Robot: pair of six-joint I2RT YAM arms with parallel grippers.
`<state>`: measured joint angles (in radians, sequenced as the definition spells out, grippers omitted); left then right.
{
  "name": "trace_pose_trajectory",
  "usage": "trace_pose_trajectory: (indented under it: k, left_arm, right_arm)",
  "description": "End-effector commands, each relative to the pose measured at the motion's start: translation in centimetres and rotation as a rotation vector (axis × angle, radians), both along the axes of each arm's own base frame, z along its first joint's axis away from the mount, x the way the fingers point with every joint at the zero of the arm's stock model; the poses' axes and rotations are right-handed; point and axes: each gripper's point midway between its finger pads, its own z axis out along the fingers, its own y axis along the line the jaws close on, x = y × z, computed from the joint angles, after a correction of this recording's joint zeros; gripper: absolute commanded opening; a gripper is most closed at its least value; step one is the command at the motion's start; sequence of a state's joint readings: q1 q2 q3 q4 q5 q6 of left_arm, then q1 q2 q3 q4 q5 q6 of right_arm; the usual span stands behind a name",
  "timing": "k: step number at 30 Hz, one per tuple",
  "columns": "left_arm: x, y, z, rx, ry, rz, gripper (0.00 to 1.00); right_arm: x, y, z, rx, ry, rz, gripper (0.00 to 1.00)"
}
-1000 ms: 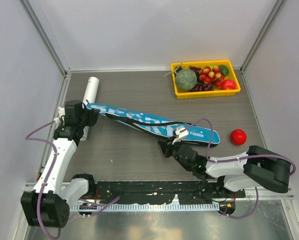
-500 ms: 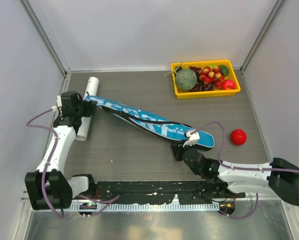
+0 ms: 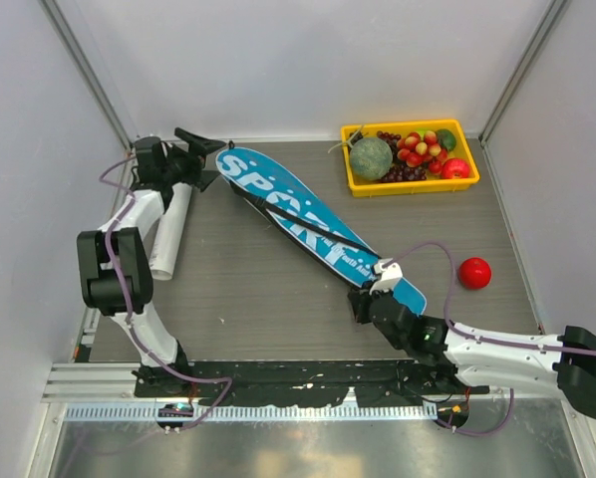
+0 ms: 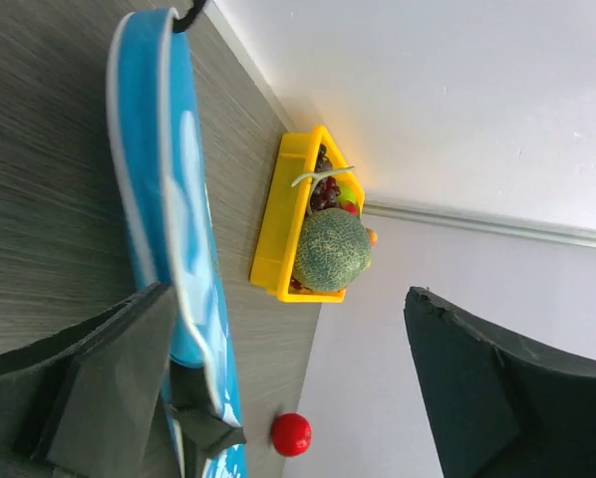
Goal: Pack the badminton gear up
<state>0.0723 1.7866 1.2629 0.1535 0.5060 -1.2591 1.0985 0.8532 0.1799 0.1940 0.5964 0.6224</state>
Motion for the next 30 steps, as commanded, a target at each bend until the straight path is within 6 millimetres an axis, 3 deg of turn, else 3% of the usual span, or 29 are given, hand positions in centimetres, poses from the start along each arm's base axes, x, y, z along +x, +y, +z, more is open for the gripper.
trace_pose_trajectory:
  k: [1, 4, 10, 11, 14, 15, 16, 18, 24, 30]
  left_arm:
    - [-0.7, 1.1, 5.2, 0.121, -0.182, -0.112, 1.00]
    - [-3.0, 1.4, 3.8, 0.254, -0.121, -0.136, 0.99]
    - [-9.8, -0.7, 1.1, 0.457, -0.033, -0.169, 1.00]
    - [-11.3, -2.9, 0.9, 0.477, -0.042, -0.213, 1.00]
    - [-14.9, -5.5, -0.7, 0.492, -0.003, -0.237, 0.93]
    - [-16.1, -6.1, -1.5, 0.465, 0.013, -0.229, 0.90]
    - [-17.5, -7.1, -3.6, 0.406, 0.054, -0.226, 0.89]
    - [-19.0, -8.3, -5.0, 0.322, 0.059, -0.197, 0.83]
    - [-21.3, -11.4, -8.2, 0.248, 0.049, -0.166, 0.77]
    - [-21.5, -15.4, -10.7, 0.207, 0.076, -0.226, 0.75]
  right_arm:
    - [0.7, 3.0, 3.6, 0.075, -0.048, 0.057, 0.05]
    - [1.0, 3.8, 4.2, 0.104, -0.059, 0.065, 0.05]
    - [1.3, 5.8, 4.1, 0.092, -0.039, 0.100, 0.05]
    - [1.4, 6.3, 4.5, 0.101, -0.039, 0.108, 0.05]
    - [1.4, 7.1, 4.4, 0.096, -0.026, 0.128, 0.05]
    - [1.5, 7.3, 4.7, 0.102, -0.030, 0.130, 0.05]
    - [1.5, 7.4, 4.7, 0.104, -0.029, 0.132, 0.05]
    - [1.4, 7.6, 4.9, 0.110, -0.030, 0.138, 0.05]
    - [0.8, 7.6, 3.8, 0.116, 0.000, 0.155, 0.05]
    - [0.1, 7.1, 3.3, 0.141, 0.015, 0.154, 0.05]
